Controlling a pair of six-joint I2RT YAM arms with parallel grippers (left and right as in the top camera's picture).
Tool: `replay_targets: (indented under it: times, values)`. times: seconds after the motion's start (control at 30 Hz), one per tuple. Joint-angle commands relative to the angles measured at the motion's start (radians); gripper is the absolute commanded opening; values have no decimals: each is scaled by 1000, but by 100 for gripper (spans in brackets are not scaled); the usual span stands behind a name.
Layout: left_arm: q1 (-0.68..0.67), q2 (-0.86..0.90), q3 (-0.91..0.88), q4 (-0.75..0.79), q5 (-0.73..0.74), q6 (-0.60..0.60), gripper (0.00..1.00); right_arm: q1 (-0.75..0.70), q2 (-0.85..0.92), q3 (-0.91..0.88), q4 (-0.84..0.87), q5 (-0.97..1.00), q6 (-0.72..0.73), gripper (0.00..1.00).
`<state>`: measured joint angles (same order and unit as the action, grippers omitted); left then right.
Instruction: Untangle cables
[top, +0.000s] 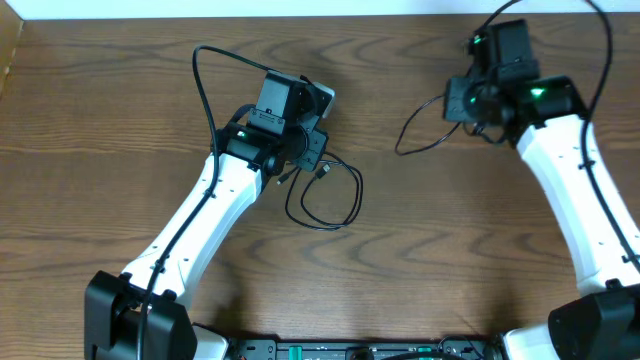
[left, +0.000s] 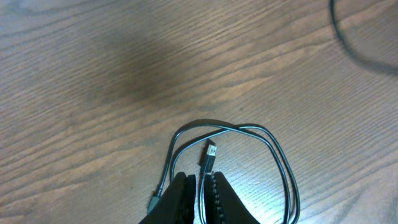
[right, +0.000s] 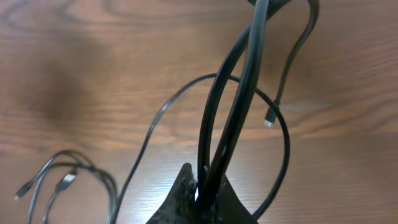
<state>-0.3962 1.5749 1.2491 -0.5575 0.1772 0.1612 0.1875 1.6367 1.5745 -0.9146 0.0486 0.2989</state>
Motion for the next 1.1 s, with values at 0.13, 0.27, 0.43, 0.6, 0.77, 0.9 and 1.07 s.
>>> replay_targets:
  times: [0.13,0.27,0.43,0.6,0.77,0.9,1.07]
  values:
    - [4,-6,-4,-14,-5,-60,16,-209,-19,118,-37,57,-77,1]
    - [-3,-6,-4,-14,-2,-77,24,-326,-19,156,-43,50,-96,1]
    - [-31,-6,-4,-14,-2,-77,24,-430,-19,188,-40,51,-138,1]
    - [-81,-6,-4,-14,-3,-77,24,-535,-19,198,-13,58,-183,1]
    - [-121,-6,-4,-14,-3,-78,24,-638,-16,198,14,76,-212,1]
    - [-151,-6,-4,-14,-2,-81,24,-731,-15,198,39,80,-249,1]
    - [-192,-6,-4,-14,-3,-86,24,-856,-8,198,69,79,-252,1]
